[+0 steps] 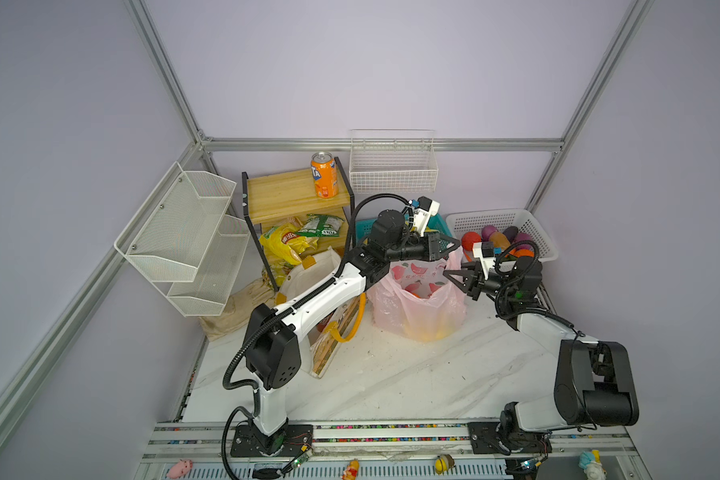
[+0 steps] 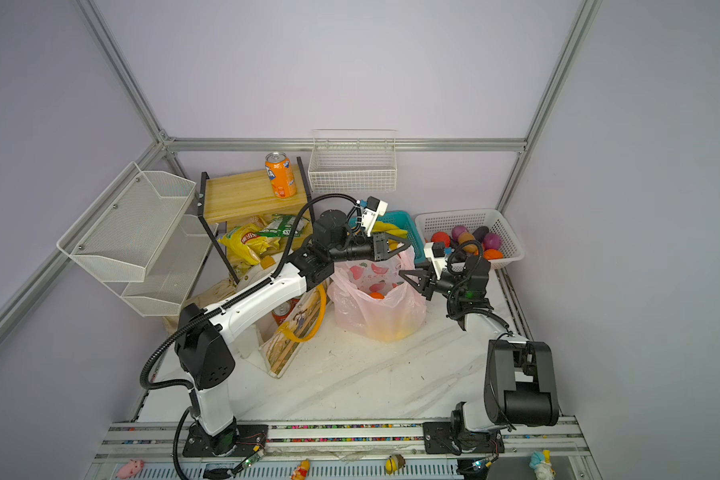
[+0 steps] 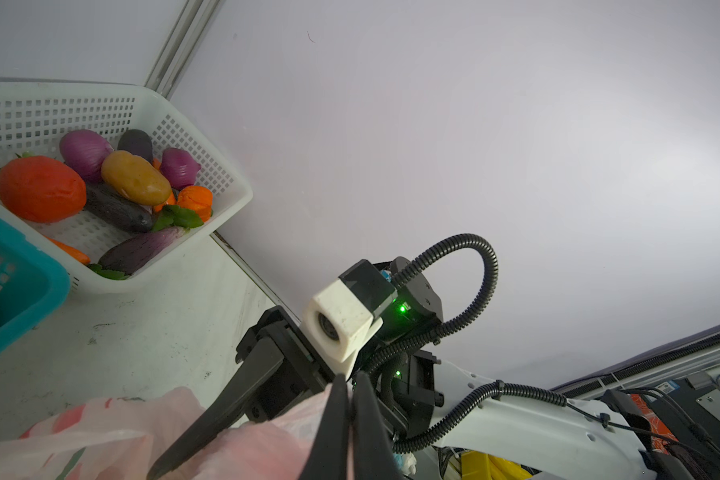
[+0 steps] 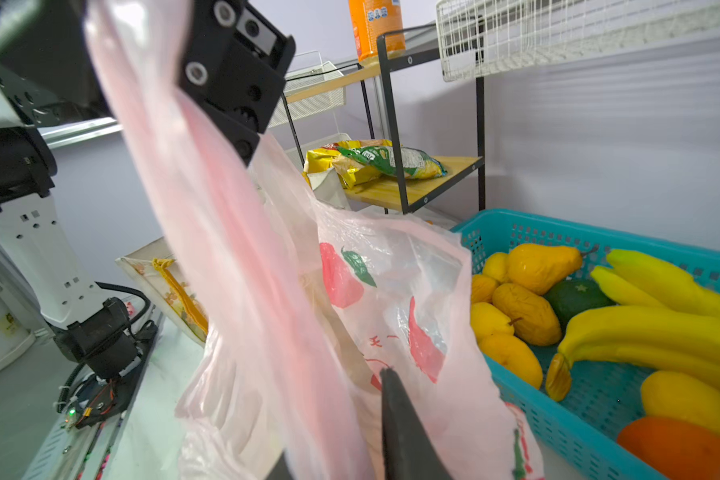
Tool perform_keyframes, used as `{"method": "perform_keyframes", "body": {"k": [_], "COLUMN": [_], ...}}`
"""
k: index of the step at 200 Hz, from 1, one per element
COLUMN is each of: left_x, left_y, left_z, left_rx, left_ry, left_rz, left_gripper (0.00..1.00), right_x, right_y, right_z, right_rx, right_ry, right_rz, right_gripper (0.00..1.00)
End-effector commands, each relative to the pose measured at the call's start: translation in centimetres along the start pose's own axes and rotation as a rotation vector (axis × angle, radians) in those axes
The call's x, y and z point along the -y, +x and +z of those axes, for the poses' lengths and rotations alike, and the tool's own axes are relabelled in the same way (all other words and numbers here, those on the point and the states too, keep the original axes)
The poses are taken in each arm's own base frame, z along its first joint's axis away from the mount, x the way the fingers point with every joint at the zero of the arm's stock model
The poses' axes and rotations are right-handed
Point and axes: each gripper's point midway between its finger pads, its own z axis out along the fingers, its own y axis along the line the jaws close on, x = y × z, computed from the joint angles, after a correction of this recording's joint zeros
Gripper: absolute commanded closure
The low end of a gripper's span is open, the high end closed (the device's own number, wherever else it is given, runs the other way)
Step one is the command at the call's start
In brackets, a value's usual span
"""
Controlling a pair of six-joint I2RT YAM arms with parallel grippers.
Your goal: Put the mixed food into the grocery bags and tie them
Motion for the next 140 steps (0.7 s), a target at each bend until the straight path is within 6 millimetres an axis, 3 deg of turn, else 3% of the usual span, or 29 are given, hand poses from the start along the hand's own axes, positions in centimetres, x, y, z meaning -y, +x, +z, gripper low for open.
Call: {"method": "perform_keyframes", "body": {"k": [1,30,52,99,140], "left_x": [3.8,3.8,3.7,5.4,9.1], "left_y": [-3.0,-2.9,-3.0,-4.0,-4.9], "left_z": [-2.2,-2.0,-2.1,-2.9,-4.7], "left_rx": [0.078,0.074,0.072,0.084,0.1], "left_ry": [0.07,0.072,0.065,0.07,0.112], "left_rz": [0.074,0.083,0.102,0.214,0.403], "left_gripper": [1.0,1.0,1.0,0.54,0.33], "right_x": [-0.2,-0.2,0.3,1.1,2.0], "right_y": [-0.5,-1.1,-1.3,-0.8,-0.3], "right_z": [0.0,-0.1,-0.4,-1.0,-1.1], "right_rx": [0.046,0.074,0.096,0.124,0.119], "right_ry": [0.021,0.059,0.117,0.197,0.243], "right_rz": [-0.017,-0.013,0.006,0.088,0.152], "right_gripper": [0.84,1.0,1.0,1.0,1.0]}}
